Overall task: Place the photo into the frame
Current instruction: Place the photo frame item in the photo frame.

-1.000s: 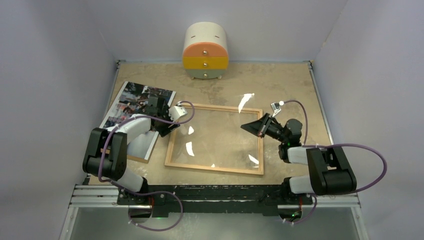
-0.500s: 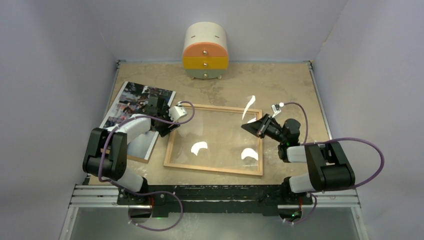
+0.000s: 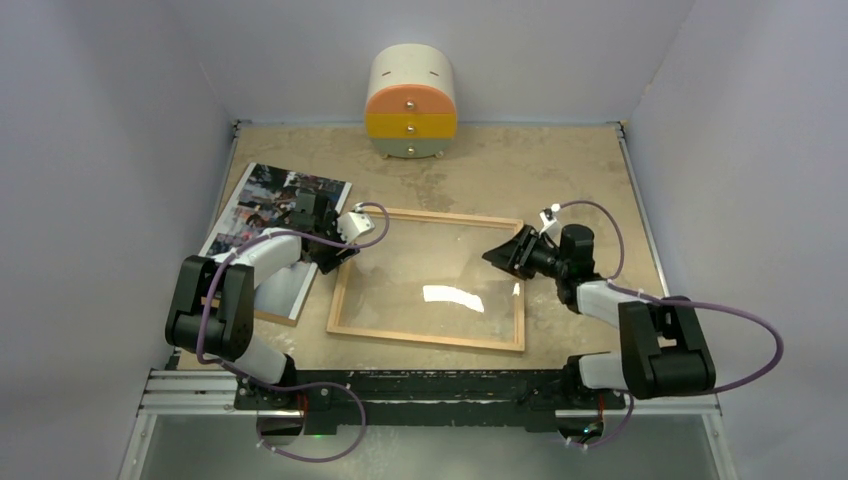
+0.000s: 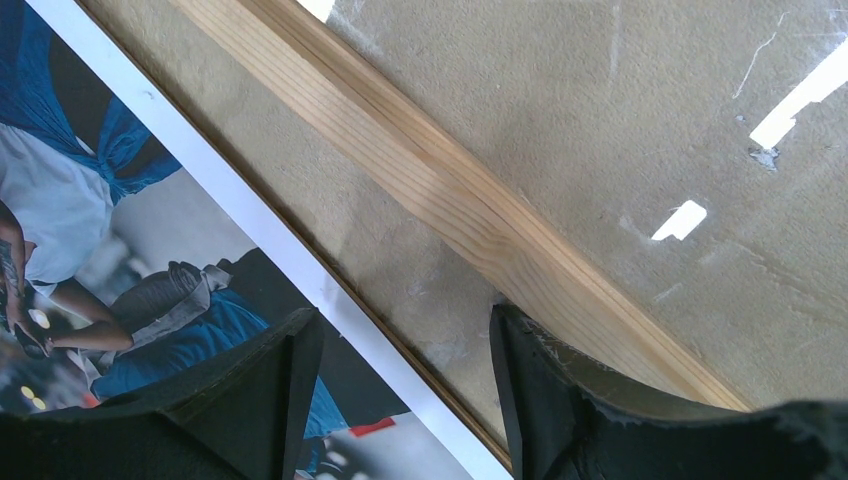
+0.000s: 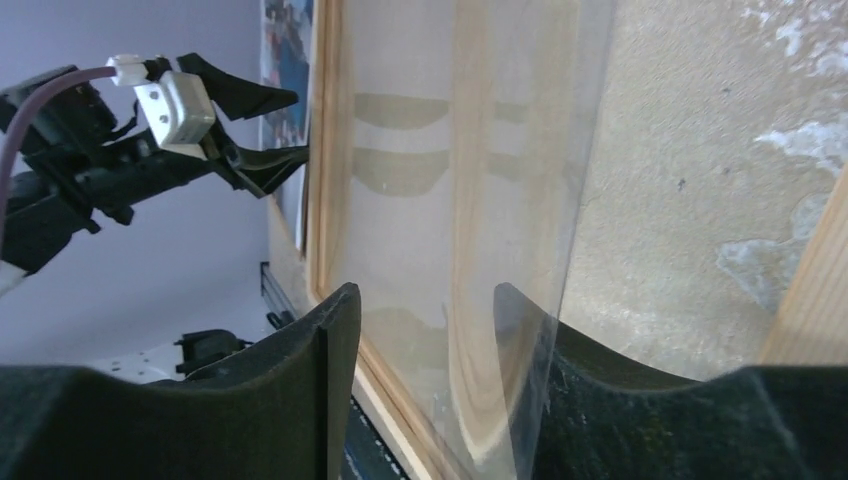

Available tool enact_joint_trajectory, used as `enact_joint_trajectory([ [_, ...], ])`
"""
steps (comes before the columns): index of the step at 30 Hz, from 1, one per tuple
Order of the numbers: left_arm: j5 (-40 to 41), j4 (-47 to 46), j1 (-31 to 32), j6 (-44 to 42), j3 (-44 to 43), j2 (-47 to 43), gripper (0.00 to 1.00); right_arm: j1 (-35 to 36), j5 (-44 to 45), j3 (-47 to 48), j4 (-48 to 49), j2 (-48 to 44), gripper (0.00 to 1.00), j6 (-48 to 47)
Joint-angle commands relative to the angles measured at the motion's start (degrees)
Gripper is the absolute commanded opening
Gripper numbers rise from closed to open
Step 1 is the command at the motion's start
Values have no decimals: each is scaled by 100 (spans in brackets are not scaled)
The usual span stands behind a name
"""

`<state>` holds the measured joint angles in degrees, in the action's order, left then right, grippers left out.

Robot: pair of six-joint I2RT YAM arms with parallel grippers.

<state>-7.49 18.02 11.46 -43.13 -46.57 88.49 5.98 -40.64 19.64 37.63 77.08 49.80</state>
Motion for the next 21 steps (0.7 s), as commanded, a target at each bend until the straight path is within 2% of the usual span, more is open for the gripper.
enact_joint_trajectory([
  [1, -155, 176, -39, -107, 176, 11, 64, 17, 484, 501, -1440, -237, 56, -925],
  [8, -157, 167, -38, -90, 201, 8, 64, 17, 1196, 986, -2749, -461, 57, -1608],
  [13, -148, 152, -38, -74, 184, 44, 65, 17, 1413, 1024, -2973, -562, 56, -1710],
  [17, -161, 171, -39, -55, 183, 39, 64, 17, 1145, 1041, -2937, -595, 45, -1638],
  [21, -166, 151, -39, -55, 205, 41, 63, 12, 177, 921, -2533, -499, 34, -1181],
])
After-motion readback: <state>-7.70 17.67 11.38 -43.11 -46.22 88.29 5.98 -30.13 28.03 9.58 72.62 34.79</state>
